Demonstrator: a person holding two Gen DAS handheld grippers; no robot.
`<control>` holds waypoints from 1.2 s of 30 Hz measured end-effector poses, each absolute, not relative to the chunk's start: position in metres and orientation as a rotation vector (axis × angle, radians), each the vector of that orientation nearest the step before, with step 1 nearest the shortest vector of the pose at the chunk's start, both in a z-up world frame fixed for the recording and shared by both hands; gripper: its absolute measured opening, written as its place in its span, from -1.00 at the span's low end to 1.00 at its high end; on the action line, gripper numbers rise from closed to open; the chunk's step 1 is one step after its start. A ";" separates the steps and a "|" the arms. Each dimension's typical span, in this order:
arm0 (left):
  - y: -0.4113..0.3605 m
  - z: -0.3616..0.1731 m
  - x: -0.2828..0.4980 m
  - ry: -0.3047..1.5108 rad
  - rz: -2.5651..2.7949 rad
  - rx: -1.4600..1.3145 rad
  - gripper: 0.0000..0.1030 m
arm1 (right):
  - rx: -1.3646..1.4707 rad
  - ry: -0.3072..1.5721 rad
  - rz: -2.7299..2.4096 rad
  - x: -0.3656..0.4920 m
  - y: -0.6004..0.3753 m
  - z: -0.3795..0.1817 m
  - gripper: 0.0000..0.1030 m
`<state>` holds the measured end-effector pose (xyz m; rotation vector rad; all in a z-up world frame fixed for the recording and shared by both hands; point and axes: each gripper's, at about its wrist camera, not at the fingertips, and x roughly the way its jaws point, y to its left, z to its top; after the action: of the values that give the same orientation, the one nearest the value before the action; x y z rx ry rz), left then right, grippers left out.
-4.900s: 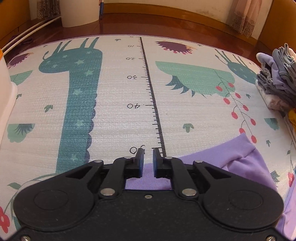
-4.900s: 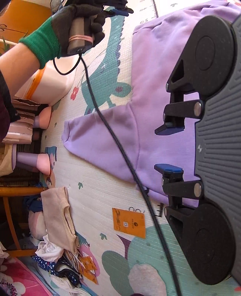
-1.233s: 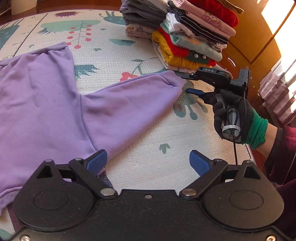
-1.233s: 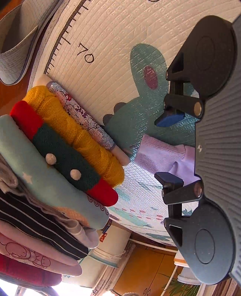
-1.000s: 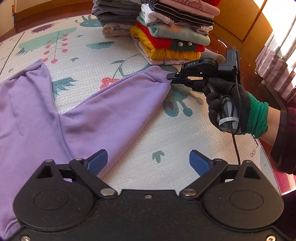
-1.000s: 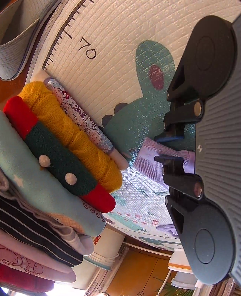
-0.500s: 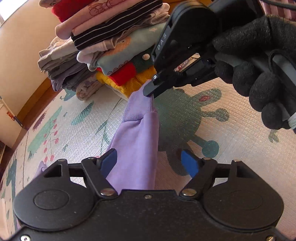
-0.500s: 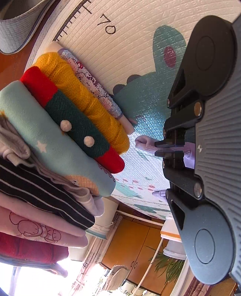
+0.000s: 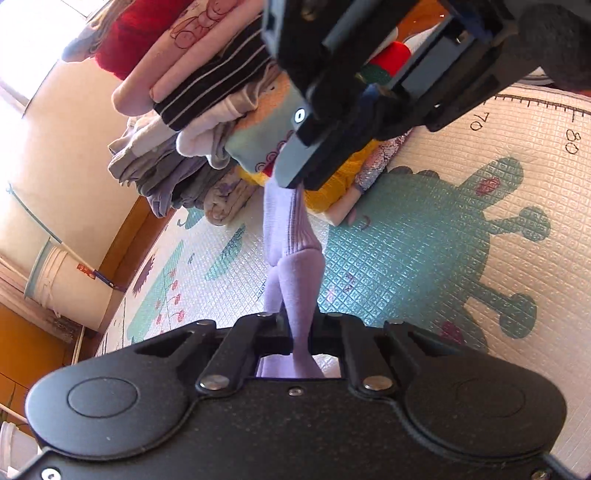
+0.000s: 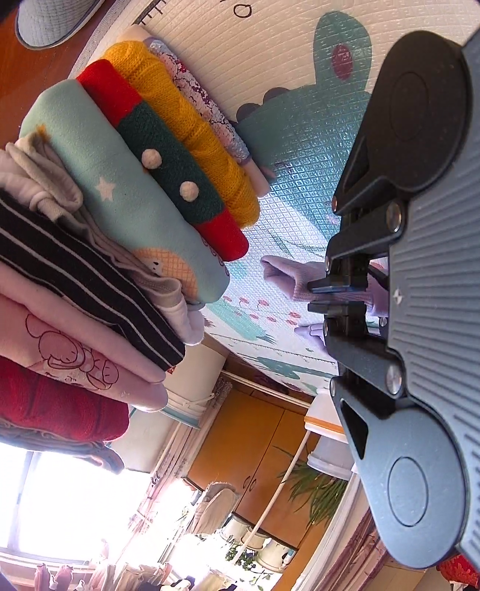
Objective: Fold clothes
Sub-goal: 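Close the left tool on the cuff while the right tool releases it, then lift the sleeve with the left tool, fold it over the body, and open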
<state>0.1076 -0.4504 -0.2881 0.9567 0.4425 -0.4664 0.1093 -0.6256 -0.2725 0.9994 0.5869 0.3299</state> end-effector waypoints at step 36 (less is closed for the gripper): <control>-0.098 -0.107 0.170 0.650 -0.328 0.093 -0.92 | -0.120 0.995 0.623 0.073 -0.259 -0.292 0.34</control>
<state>0.1701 -0.0980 -0.1074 0.0934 0.6499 -0.3277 0.0729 -0.2594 -0.2923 -0.1202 0.9951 0.6225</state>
